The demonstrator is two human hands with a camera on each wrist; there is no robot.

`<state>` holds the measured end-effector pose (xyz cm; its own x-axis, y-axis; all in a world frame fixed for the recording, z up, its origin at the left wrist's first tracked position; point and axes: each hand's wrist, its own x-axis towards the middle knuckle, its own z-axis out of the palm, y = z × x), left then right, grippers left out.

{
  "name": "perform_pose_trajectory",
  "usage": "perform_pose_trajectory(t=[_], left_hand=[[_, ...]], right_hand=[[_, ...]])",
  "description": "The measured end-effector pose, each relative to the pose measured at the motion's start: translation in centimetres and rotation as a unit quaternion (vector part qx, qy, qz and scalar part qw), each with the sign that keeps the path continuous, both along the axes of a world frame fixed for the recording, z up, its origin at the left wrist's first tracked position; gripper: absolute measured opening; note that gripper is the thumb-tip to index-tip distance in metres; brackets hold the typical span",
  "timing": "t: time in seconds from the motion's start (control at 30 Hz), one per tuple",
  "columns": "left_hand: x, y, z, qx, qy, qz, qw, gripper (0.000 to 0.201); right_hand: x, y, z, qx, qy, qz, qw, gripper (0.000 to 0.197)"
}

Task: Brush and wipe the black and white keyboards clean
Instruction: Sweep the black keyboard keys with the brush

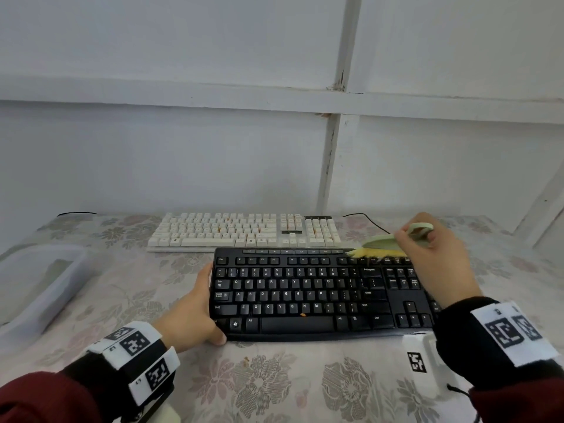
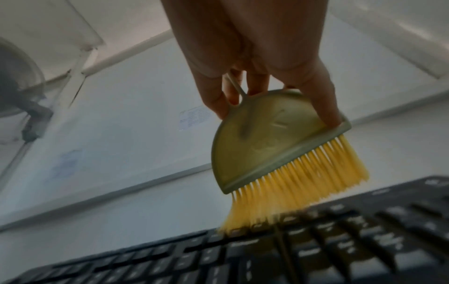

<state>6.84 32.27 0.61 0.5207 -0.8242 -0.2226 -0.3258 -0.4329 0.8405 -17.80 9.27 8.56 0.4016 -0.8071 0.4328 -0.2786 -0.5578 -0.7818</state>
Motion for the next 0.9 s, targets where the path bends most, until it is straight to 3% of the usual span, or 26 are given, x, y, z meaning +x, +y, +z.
perform_pose_trajectory(t=[0.1,0.27,0.43,0.57,0.7,0.9], left_hand=[[0.0,0.0,0.0,0.000,-0.004,-0.001,1.000,0.126],[-0.1,0.0,0.0,0.003,-0.005,0.001,1.000,0.127],[-0.2,0.1,0.3,0.013,-0.020,-0.001,1.000,0.125],[-0.3,0.0,0.5,0.020,-0.039,0.001,0.999,0.121],[-0.3,0.0,0.5,0.023,-0.050,-0.001,0.998,0.115],[0.1,0.2,0.2,0.015,-0.043,-0.012,0.999,0.122]], right_hand=[[-0.2,0.7,1.3,-0.033,-0.019,-0.016,0.999,0.014],[3.4,4.3,2.0,0.019,-0.069,0.080,0.994,0.016],[7.5,9.4,1.2,0.040,-0.007,0.199,0.979,0.015],[10.4,12.2,0.3,0.026,0.015,0.246,0.969,0.012],[12.3,13.3,-1.3,-0.021,0.041,0.232,0.972,0.015],[10.8,11.1,-1.8,-0.056,0.062,0.140,0.987,0.013]])
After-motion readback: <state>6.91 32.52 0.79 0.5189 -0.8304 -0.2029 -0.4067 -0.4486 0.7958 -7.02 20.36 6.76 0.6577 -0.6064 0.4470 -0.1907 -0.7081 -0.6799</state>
